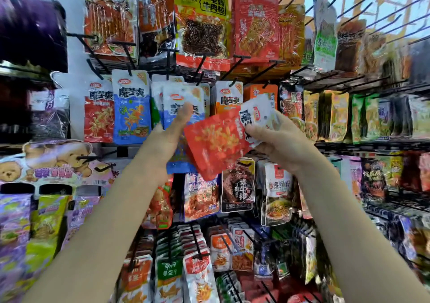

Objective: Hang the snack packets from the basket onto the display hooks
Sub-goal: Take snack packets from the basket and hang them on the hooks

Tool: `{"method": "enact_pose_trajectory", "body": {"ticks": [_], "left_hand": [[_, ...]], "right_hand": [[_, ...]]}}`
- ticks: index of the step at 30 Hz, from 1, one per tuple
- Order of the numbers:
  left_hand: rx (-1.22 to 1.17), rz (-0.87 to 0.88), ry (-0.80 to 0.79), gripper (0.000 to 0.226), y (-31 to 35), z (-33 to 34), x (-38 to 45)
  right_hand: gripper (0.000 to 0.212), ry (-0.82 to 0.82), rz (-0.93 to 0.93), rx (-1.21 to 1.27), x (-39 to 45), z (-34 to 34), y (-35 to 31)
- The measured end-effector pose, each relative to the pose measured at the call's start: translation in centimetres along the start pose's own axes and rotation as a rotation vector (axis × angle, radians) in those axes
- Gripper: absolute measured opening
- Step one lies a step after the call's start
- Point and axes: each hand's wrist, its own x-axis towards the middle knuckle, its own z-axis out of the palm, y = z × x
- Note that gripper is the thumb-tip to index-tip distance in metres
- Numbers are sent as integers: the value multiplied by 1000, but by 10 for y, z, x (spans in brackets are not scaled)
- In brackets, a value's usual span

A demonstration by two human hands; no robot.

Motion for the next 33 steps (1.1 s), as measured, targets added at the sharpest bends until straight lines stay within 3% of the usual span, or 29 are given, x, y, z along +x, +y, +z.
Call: {"method": "enact_pose_trajectory", "body": {"ticks": [1,4,6,9,13,17,21,25,27,29,33], "left_hand": [[37,-22,-82,123,1,-1,-2],[93,30,-384,52,-3,4,0],[98,53,-529,33,-7,10,-2],[11,26,-556,40,-12,13,1],[-84,12,-557,42,-20,13,5],[-163,81,-429,41,-20,17,4],[-180,120,-269,37,-14,22,8],[-171,112,-290,56,-9,28,11],[-181,130,-305,37,-11,32,13],[-197,146,-285,19,-12,36,15],[-213,207,-180,31,-8,42,17]], "right_hand": [[40,-55,4,-77,-1,-1,-3],[48,-147,-6,-259,1,2,-12],[45,-146,-29,-322,3,8,-13],[36,-104,-61,-336,6,19,-8],[42,78,-129,-302,8,34,5],[51,283,-218,-472,8,46,12],[65,159,-167,-438,3,53,22],[33,168,-226,-329,8,45,22],[19,186,-254,-310,12,38,20],[21,192,-252,-259,17,31,21],[36,168,-221,-155,26,12,24]]}}
